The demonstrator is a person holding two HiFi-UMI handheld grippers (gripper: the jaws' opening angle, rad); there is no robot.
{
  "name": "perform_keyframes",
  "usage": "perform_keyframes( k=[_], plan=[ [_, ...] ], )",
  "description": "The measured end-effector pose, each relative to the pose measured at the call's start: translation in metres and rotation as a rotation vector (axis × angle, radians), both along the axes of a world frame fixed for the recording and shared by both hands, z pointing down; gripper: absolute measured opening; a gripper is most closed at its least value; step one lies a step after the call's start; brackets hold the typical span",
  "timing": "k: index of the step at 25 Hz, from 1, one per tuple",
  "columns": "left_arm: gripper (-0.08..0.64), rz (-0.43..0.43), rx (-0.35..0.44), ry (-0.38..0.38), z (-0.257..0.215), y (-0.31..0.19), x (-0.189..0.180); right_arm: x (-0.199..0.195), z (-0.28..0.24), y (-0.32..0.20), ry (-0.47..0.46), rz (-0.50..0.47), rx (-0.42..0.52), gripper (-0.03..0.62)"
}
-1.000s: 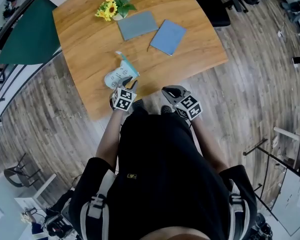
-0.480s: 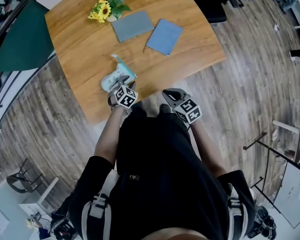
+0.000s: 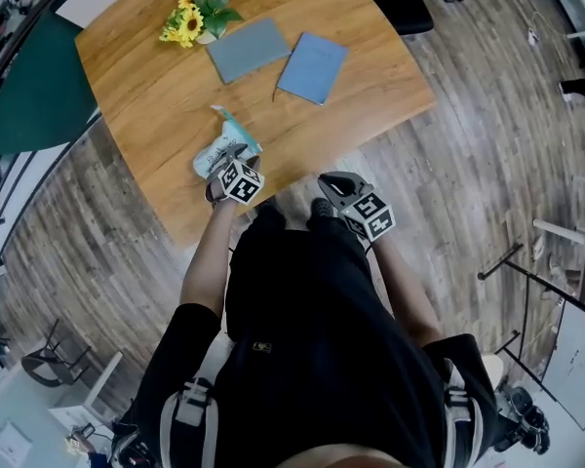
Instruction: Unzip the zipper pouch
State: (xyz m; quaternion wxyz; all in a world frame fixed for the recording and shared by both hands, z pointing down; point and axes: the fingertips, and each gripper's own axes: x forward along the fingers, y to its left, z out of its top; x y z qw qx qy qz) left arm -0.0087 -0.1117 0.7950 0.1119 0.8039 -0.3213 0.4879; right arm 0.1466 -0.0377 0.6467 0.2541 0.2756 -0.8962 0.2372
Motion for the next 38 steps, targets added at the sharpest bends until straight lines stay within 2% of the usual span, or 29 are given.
perform_keyframes(
  k=[5,8,12,16,22,31,38],
  plan=[
    [0.165,0.018,0.011,-0.009,0.004,-0.014,-0.004,0.0,0.003,0.004,0.003,0.017,-0.005,0.018],
    [0.1,0.037,0.008,-0.014,0.006,-0.02,-0.006,0.001,0.005,0.006,0.005,0.032,-0.011,0.018],
    [0.054,0.074,0.016,-0.035,0.006,-0.02,-0.004,0.002,0.005,0.008,0.009,0.054,-0.012,0.018],
    [0.012,0.075,0.018,-0.041,0.007,-0.019,-0.005,0.0,0.004,0.006,0.007,0.068,-0.007,0.018],
    [0.009,0.047,0.023,0.032,-0.011,-0.02,-0.008,-0.009,0.001,0.003,0.004,0.065,0.001,0.018],
    [0.009,0.001,0.106,0.145,-0.065,-0.014,-0.019,-0.043,-0.003,0.001,-0.014,-0.003,0.02,0.018],
    [0.009,-0.044,0.159,0.228,-0.101,-0.004,-0.044,-0.077,-0.01,-0.003,-0.025,-0.068,0.045,0.017]
  ],
)
